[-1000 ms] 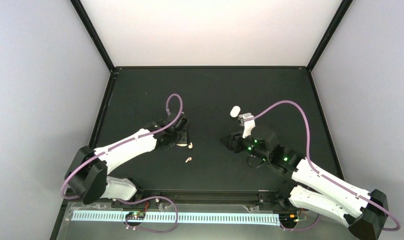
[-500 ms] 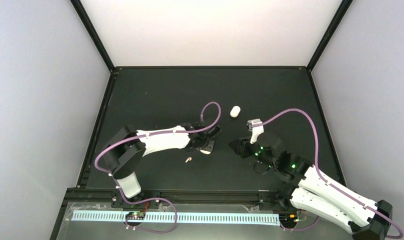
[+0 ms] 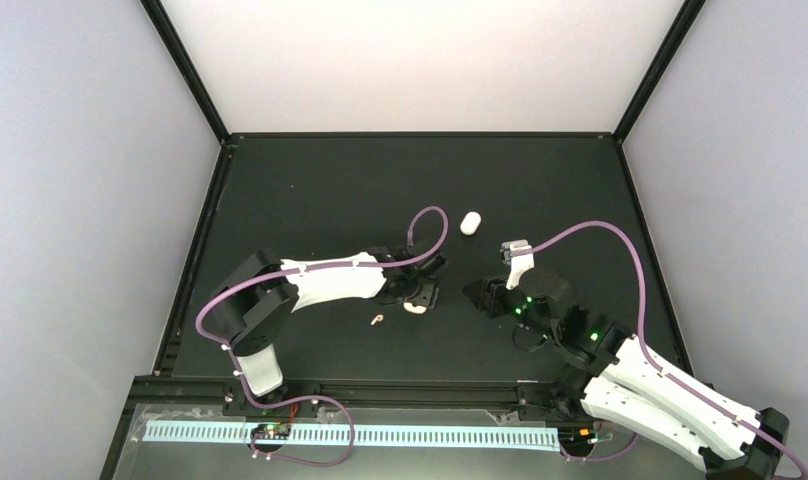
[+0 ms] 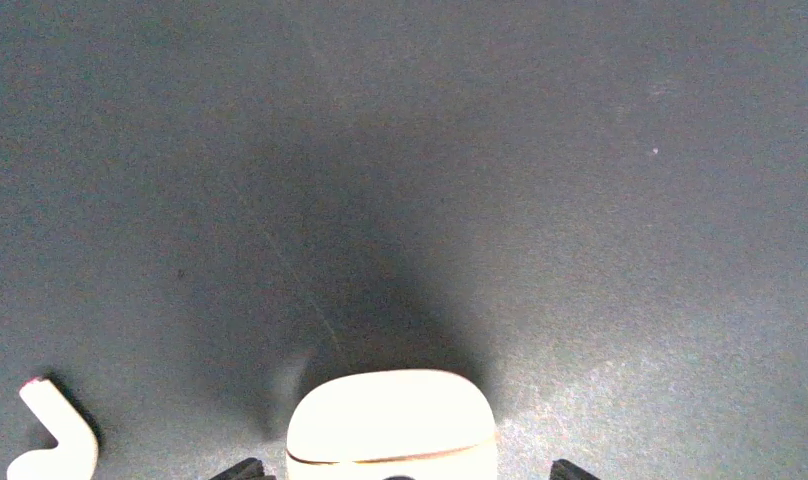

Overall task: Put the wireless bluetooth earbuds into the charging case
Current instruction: Pick up the charging case at the center of the board.

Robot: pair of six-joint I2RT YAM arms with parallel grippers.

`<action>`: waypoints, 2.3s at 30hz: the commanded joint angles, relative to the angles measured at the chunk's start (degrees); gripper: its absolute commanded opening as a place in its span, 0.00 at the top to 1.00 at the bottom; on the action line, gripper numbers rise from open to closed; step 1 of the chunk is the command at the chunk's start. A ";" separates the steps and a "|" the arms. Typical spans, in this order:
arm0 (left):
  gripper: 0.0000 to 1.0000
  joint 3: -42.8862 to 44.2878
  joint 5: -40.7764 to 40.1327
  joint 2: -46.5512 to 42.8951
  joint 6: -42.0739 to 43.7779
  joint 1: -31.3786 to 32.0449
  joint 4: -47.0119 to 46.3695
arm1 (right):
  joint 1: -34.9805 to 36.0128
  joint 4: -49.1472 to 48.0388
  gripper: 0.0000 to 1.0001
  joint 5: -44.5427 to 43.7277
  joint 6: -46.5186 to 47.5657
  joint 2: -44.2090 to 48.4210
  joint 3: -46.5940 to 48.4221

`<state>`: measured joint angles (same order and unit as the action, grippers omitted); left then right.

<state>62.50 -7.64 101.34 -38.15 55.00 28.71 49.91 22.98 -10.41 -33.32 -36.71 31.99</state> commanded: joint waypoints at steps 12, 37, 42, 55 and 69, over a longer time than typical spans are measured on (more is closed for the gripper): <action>0.01 -11.75 -8.20 -33.67 2.50 0.13 7.10 | 0.36 -6.44 0.40 8.05 3.13 -13.31 1.39; 0.01 -20.81 -18.77 -68.24 29.19 -0.16 6.07 | 2.30 -12.98 0.30 12.73 17.40 -61.18 24.49; 0.01 -21.52 -18.17 -68.22 30.42 -0.16 4.05 | 2.30 -12.08 0.30 16.69 19.17 -63.35 25.40; 0.01 -21.59 -17.94 -66.16 31.57 -0.32 2.82 | 2.79 -11.52 0.33 22.88 18.95 -57.17 18.55; 0.01 -21.57 -18.32 -65.66 31.48 -0.40 3.28 | 6.63 -4.12 0.34 10.44 21.50 -62.58 24.32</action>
<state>40.95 -24.95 35.38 -7.51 54.85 32.53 54.68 15.55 5.87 -13.37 -97.73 54.50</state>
